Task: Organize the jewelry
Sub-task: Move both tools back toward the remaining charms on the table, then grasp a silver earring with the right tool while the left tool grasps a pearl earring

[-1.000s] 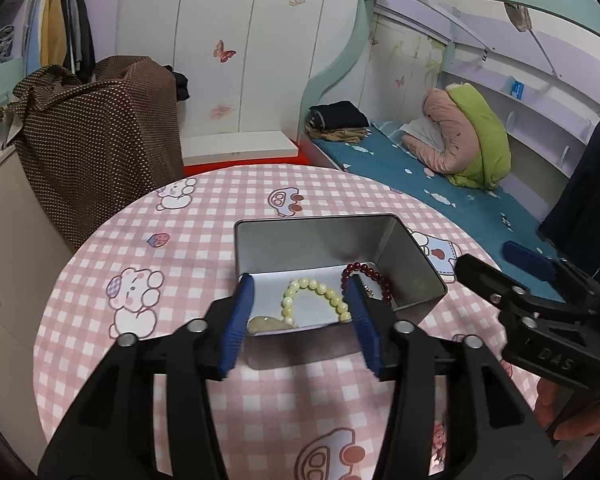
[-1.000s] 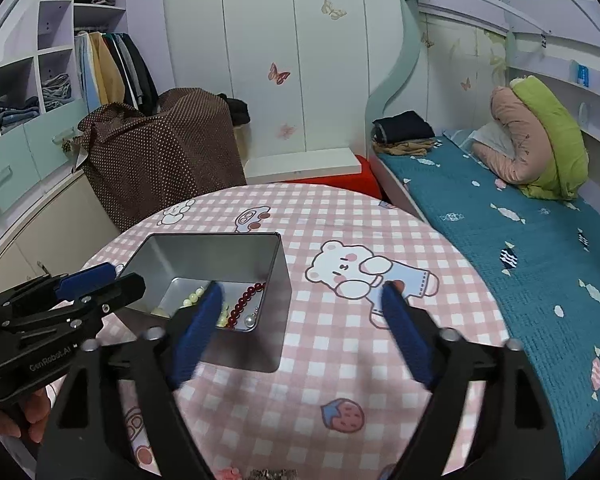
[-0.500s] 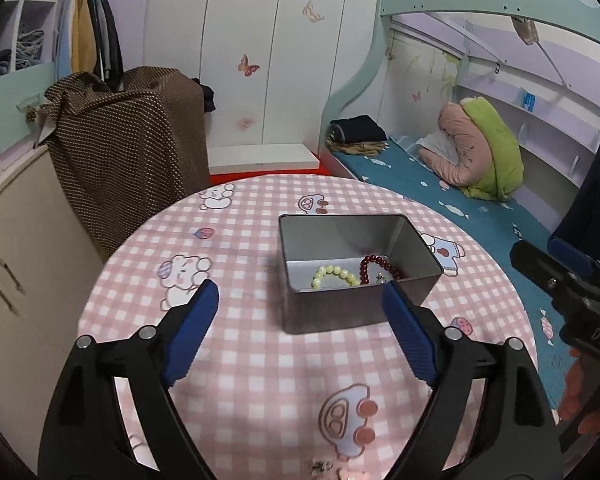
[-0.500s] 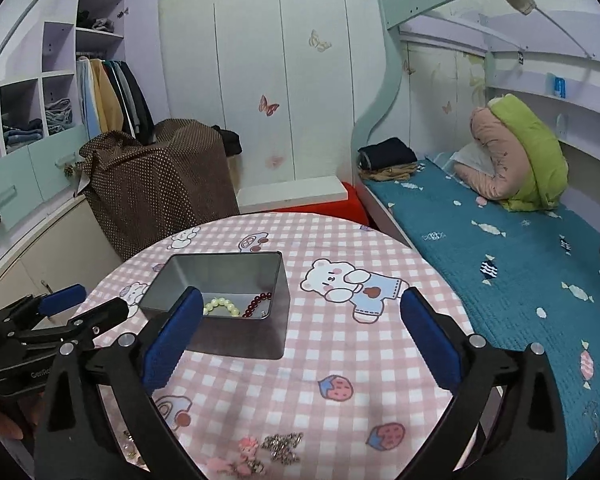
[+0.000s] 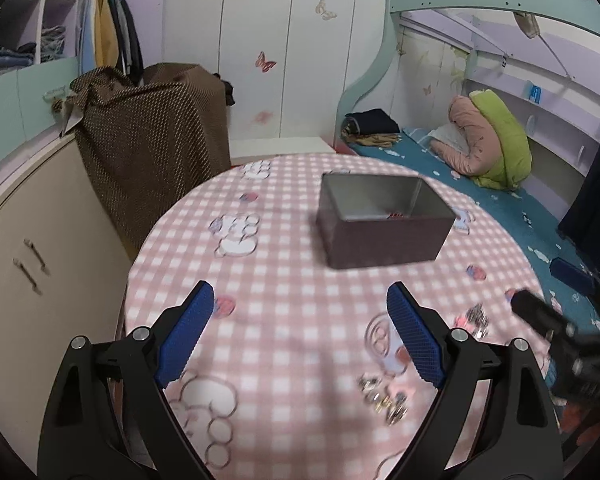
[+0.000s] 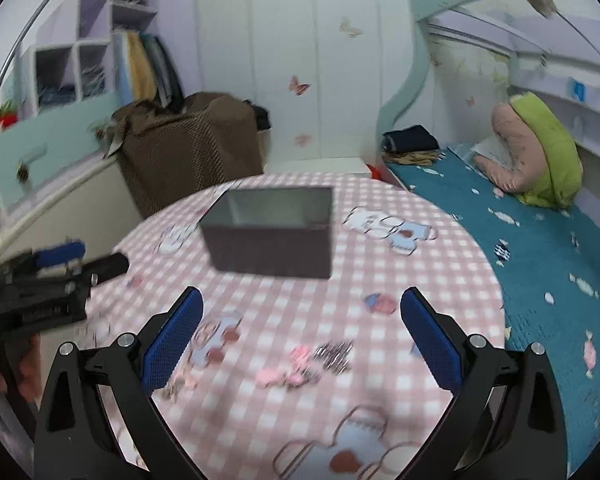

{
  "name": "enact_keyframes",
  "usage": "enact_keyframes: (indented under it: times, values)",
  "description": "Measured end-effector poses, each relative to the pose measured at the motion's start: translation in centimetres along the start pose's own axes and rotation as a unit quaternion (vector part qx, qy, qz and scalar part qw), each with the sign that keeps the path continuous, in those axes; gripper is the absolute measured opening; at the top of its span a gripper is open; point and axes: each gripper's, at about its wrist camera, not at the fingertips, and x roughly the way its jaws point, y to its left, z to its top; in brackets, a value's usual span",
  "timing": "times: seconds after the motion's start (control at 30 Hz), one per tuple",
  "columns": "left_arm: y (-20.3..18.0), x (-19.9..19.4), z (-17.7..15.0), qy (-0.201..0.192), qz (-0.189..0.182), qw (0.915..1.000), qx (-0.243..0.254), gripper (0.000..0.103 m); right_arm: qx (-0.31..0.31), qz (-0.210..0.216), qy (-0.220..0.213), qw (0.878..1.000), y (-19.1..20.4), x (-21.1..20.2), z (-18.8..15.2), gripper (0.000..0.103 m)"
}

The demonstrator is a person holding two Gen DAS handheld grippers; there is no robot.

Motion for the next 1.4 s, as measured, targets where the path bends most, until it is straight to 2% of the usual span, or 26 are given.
enact_keyframes:
  times: [0.23,0.3,0.4,0.47,0.57,0.73,0.8,0.9,0.97,1.0,1.4]
  values:
    - [2.1,-0.4,-2.9,0.027,0.002,0.9994,-0.021,0.089,-0.015,0.048,0.028,0.998,3.4,0.8,-2.8,0.095]
    - [2.6,-0.5,-3.8,0.033,0.002,0.9991,-0.028,0.089,-0.022,0.056,0.041,0.997,4.5,1.3,-3.5,0.092]
    - [3.3,-0.7,-4.7,0.04,0.002,0.9987,-0.032,0.089,-0.03,0.076,0.063,0.995,5.8,2.0,-4.4,0.078]
    - [3.7,-0.8,-5.2,0.041,0.003,0.9985,-0.035,0.089,-0.037,0.081,0.073,0.993,6.6,2.5,-5.0,0.066]
    - [4.6,-1.1,-6.1,0.044,0.001,0.9984,-0.037,0.089,-0.04,0.091,0.078,0.992,7.4,2.7,-5.5,0.054]
    - [6.2,-1.6,-6.8,0.043,0.007,0.9977,-0.052,0.089,-0.047,0.101,0.086,0.99,8.5,3.4,-5.8,0.044]
    - [6.6,-1.7,-6.9,0.042,0.009,0.9975,-0.056,0.089,-0.053,0.104,0.094,0.989,8.8,3.7,-6.0,0.036]
    - [6.7,-1.7,-7.0,0.042,0.003,0.9974,-0.059,0.089,-0.076,0.086,0.092,0.989,9.3,3.9,-6.0,0.03]
    - [6.6,-1.6,-7.2,0.043,-0.007,0.9973,-0.059,0.089,-0.072,0.08,0.094,0.99,9.0,4.0,-6.0,0.018]
    - [6.5,-1.6,-7.3,0.043,-0.011,0.9973,-0.059,0.089,-0.068,0.079,0.095,0.99,8.7,4.0,-5.9,0.016]
    - [2.9,-0.4,-7.1,0.058,-0.072,0.9952,-0.033,0.088,-0.045,0.07,0.092,0.992,6.9,3.5,-5.4,0.014]
